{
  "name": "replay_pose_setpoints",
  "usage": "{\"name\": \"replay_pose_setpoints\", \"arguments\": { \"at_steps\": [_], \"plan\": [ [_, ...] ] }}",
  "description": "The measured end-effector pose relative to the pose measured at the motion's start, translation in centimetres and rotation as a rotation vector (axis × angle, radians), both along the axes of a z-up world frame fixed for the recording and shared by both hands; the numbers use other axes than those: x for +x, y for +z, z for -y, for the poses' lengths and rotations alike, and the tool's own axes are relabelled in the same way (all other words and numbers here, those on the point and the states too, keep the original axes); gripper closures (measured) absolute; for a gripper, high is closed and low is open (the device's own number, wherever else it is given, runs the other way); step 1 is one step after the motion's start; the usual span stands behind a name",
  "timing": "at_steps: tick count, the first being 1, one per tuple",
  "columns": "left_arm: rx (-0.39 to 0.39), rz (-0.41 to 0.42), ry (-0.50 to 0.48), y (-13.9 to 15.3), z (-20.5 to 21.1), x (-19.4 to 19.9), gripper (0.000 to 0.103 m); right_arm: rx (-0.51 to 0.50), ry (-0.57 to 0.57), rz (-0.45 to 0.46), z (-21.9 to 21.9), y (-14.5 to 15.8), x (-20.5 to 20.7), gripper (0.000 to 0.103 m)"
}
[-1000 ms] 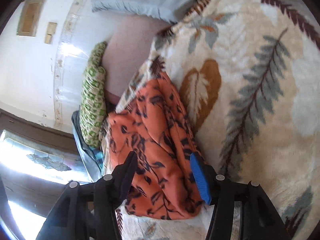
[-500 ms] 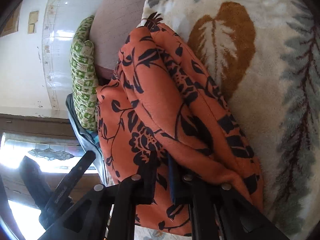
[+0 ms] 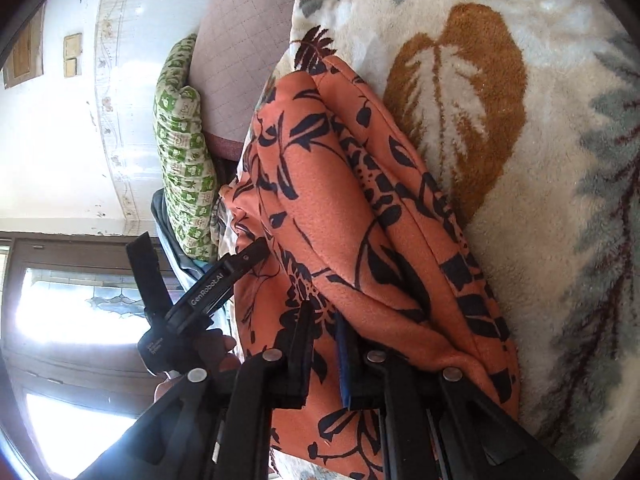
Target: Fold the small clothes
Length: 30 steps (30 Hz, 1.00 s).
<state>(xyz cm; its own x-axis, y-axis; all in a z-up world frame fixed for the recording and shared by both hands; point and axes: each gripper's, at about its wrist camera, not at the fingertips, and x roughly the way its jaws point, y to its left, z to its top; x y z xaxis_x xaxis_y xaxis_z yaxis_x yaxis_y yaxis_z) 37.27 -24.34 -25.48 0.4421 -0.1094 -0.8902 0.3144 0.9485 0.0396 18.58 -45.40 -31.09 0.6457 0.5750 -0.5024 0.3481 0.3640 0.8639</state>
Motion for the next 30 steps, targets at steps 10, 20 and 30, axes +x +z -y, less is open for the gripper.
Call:
{"name": "replay_pose_setpoints", "arguments": {
  "at_steps": [10,20,30],
  "plan": [
    [0.145,0.019,-0.310,-0.4,12.2,-2.0,0.007,-0.038,-0.010,0.037,0.5,1.1,-0.5,0.090],
    [0.172,-0.034,-0.312,-3.6,15.1,0.9,0.005,-0.072,0.023,0.051,1.5,1.0,-0.1,0.090],
    [-0.085,-0.003,-0.218,3.8,5.1,-2.2,0.007,-0.174,0.035,0.099,0.0,2.5,1.0,0.086]
  ]
}}
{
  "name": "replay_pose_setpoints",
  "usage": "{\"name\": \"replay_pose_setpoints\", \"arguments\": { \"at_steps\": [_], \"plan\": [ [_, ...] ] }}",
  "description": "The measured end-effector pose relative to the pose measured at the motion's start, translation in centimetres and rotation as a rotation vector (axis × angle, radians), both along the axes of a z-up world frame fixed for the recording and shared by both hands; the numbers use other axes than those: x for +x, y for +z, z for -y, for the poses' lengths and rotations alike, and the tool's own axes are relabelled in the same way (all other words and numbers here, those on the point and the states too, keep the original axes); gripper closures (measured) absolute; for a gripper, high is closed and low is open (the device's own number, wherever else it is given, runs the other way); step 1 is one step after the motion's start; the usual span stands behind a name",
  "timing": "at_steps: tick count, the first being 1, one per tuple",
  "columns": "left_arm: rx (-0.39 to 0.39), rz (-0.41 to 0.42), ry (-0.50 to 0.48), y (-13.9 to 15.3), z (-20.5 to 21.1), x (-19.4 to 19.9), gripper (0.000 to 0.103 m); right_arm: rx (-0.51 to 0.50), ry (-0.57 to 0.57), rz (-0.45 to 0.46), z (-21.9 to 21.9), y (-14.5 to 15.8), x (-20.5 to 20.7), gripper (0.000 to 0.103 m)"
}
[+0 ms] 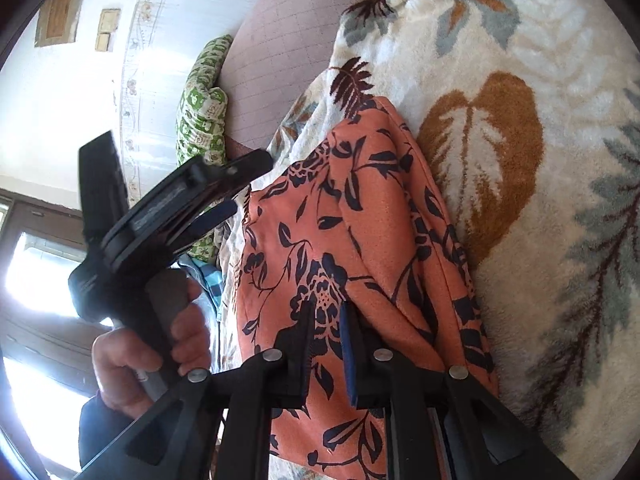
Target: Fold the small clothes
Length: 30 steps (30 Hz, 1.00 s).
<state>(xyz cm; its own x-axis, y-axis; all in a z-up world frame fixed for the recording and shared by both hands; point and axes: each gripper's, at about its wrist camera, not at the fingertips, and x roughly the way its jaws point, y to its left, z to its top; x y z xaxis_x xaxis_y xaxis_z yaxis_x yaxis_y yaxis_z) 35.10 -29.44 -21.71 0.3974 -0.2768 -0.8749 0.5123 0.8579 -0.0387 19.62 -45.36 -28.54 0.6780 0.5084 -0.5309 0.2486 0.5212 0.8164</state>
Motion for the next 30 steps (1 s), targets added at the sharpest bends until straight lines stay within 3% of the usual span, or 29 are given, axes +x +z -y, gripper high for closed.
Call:
{"name": "replay_pose_setpoints", "arguments": {
  "at_steps": [5,9,10,11,13,17,22,25,27,30],
  "plan": [
    [0.041,-0.027,0.034,-1.9,-5.9,-5.8,0.007,-0.010,-0.008,-0.006,-0.8,0.0,0.5,0.086],
    [0.125,-0.094,0.048,-7.4,-9.4,-9.5,0.005,0.005,-0.066,-0.056,-0.6,-0.9,0.5,0.088],
    [0.096,-0.116,0.055,-8.5,-10.4,-10.0,0.005,0.021,-0.077,-0.057,-0.4,-1.1,0.5,0.088],
    [0.019,-0.146,0.092,-9.0,-11.7,-10.0,0.004,0.029,-0.084,-0.059,-0.2,-1.3,0.5,0.088],
    [-0.055,-0.208,0.139,-9.2,-13.1,-9.6,0.003,0.034,-0.092,-0.059,-0.2,-1.3,0.6,0.088],
    [0.001,-0.155,0.086,-8.6,-12.3,-10.1,0.003,-0.020,-0.107,-0.025,-0.2,-0.3,0.7,0.088],
    [-0.027,-0.160,0.121,-9.0,-12.7,-10.4,0.003,-0.092,-0.077,0.072,-0.1,2.3,2.8,0.087],
    [0.011,-0.125,0.092,-8.6,-12.1,-10.8,0.003,-0.046,-0.049,0.037,0.6,1.6,4.5,0.086],
    [0.027,-0.117,0.070,-8.4,-11.7,-10.8,0.003,-0.072,-0.067,-0.013,1.3,0.3,5.5,0.087],
    [0.026,-0.134,0.071,-8.3,-11.6,-10.5,0.003,0.048,-0.131,-0.013,2.6,-1.9,5.9,0.092]
  ]
}}
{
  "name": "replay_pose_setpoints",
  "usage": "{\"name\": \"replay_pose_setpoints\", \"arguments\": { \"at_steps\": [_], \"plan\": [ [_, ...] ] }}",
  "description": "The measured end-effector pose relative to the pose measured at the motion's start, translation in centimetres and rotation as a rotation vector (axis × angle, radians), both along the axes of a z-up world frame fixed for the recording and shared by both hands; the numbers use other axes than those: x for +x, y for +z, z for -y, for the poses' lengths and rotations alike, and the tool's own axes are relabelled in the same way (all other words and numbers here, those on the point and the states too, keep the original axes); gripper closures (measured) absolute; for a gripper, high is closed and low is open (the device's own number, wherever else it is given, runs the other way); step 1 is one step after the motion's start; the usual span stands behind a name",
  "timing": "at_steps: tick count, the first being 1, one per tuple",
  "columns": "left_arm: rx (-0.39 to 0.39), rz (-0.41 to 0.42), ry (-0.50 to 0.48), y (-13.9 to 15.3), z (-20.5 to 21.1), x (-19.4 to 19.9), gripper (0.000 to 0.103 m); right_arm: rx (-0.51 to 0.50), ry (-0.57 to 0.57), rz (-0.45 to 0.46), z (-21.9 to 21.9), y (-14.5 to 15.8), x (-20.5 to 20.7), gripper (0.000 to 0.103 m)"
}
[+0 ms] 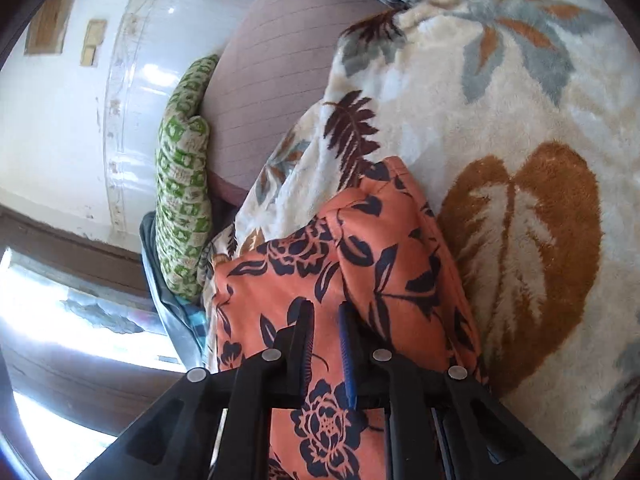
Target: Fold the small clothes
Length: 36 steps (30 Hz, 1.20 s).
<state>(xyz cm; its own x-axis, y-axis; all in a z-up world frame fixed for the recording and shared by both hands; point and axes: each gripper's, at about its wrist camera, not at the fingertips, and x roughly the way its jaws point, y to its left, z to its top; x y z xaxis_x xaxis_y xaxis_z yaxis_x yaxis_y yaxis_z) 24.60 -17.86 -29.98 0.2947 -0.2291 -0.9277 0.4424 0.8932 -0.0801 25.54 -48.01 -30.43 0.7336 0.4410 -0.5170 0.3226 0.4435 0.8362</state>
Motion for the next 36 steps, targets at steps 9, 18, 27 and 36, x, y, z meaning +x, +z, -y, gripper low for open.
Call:
{"name": "replay_pose_setpoints", "arguments": {
  "at_steps": [9,18,27,36],
  "plan": [
    [-0.072,0.169,0.033,7.6,0.0,4.9,0.006,-0.067,-0.039,0.074,0.1,3.2,-2.0,0.085],
    [0.183,0.185,0.080,2.5,6.1,11.6,0.004,-0.060,0.036,0.000,-0.6,1.2,-1.1,0.087],
    [0.144,0.132,0.143,2.0,5.5,12.6,0.001,-0.017,0.052,-0.005,-0.2,0.9,-0.8,0.087],
    [0.077,0.160,0.062,4.3,3.0,3.9,0.001,-0.098,0.137,0.067,-2.4,5.5,-3.1,0.085]
  ]
}}
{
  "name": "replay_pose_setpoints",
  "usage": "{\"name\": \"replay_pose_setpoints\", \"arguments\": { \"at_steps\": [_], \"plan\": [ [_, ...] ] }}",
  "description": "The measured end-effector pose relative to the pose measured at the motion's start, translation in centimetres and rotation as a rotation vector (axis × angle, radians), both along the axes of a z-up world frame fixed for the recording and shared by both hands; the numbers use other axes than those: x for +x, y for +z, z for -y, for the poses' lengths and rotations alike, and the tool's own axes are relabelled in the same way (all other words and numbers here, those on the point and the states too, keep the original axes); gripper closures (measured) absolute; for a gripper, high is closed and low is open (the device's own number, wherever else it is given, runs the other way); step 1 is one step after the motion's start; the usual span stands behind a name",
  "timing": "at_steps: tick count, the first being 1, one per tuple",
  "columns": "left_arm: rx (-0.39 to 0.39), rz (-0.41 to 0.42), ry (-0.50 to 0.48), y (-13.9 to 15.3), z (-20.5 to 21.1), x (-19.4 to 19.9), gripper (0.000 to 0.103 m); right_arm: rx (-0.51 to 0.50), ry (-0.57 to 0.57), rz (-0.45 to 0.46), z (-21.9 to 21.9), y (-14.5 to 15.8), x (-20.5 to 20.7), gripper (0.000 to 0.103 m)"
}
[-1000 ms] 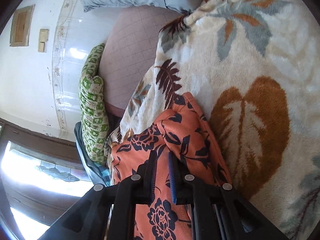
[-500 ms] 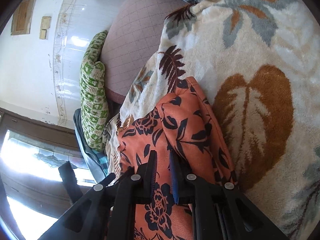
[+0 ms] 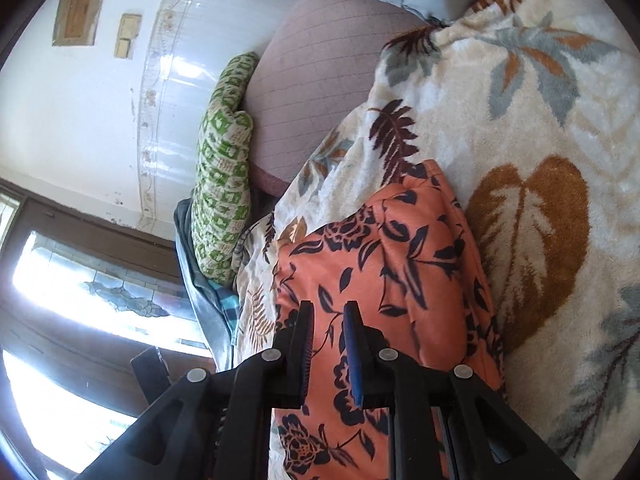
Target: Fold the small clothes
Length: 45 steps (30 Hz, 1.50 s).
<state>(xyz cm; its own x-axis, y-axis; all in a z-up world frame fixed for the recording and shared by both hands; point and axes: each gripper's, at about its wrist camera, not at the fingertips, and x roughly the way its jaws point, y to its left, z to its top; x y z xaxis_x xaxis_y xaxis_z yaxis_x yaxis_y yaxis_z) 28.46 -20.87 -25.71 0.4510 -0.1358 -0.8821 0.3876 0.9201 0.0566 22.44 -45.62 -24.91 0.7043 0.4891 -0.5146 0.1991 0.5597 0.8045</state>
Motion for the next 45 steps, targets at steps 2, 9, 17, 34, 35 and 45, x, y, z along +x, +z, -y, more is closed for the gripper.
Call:
{"name": "replay_pose_setpoints", "arguments": {
  "at_steps": [2,9,17,34,35,45],
  "plan": [
    [0.019,0.002,-0.002,-0.6,-0.5,-1.3,0.001,-0.037,0.026,-0.028,-0.8,0.1,-0.5,0.085],
    [0.057,-0.028,-0.021,-3.5,-0.6,-1.9,0.000,-0.121,0.065,-0.214,-1.7,-2.3,-1.6,0.087],
    [0.057,-0.102,-0.010,-3.0,-1.2,-3.0,0.000,-0.091,0.075,-0.187,-1.0,-2.0,-2.8,0.087],
    [0.123,-0.032,-0.052,-3.2,-2.2,-7.0,0.000,0.075,-0.024,-0.354,-1.1,-6.1,-6.8,0.088],
    [0.126,-0.030,-0.055,-3.0,-2.1,-7.1,0.000,0.079,-0.032,-0.350,-1.0,-6.3,-6.8,0.088],
    [-0.054,-0.141,0.036,-3.2,-4.6,-6.2,0.000,0.010,-0.045,-0.319,-1.8,-6.3,-6.5,0.088]
  ]
}}
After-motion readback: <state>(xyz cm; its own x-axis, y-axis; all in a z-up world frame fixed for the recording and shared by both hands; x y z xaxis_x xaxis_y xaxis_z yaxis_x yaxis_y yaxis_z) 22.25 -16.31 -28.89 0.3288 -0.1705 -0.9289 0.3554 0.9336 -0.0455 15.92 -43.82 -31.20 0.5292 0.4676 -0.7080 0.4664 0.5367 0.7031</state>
